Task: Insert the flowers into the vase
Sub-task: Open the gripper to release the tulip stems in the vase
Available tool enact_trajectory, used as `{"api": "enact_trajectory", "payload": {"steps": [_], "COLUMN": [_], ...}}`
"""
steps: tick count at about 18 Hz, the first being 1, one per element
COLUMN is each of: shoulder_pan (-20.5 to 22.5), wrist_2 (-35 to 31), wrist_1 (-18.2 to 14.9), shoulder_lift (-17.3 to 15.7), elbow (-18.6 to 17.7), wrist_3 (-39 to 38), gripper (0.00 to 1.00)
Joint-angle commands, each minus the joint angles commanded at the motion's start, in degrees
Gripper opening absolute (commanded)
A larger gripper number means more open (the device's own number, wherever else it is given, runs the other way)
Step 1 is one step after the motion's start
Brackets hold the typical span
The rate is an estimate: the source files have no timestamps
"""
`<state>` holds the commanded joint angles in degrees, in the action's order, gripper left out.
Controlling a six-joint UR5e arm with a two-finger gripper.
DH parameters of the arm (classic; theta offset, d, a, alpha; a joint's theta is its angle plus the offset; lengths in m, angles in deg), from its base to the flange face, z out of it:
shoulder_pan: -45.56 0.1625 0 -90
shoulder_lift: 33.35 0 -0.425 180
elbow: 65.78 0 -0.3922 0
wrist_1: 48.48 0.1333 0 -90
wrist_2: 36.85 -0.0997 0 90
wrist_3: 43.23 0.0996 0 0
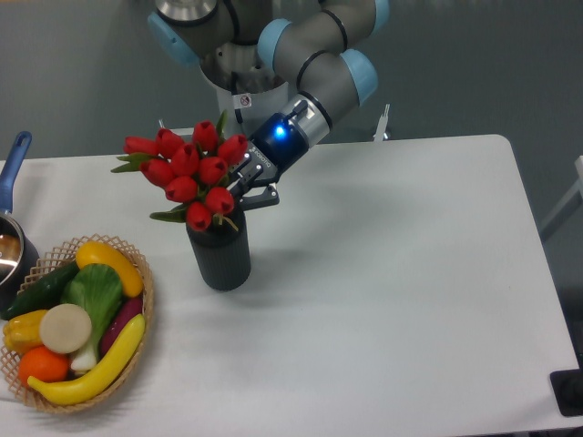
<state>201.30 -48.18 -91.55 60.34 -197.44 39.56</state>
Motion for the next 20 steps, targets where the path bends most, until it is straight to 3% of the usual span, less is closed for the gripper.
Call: {"api": "enact_trajectory", "payload": {"steps": [5, 12, 15, 18, 20], "shoulder_pan": [0.0, 0.2, 0.3, 0.4, 0.7], "wrist_2": [0.0, 0.0, 0.0, 0.1, 0.1], "wrist_1": [0.0, 0.0, 0.0, 0.0, -0.1], "shoulder_lift": [0.6, 0.3, 0.2, -0.1, -0.3], "elbow": [-0.4, -0.7, -0.7, -0.7, -1.1], "wrist_3": [1.0, 1.0, 1.0, 0.9, 0.7], "gripper": [0.43, 0.51, 0.6, 0.8, 1.0]}}
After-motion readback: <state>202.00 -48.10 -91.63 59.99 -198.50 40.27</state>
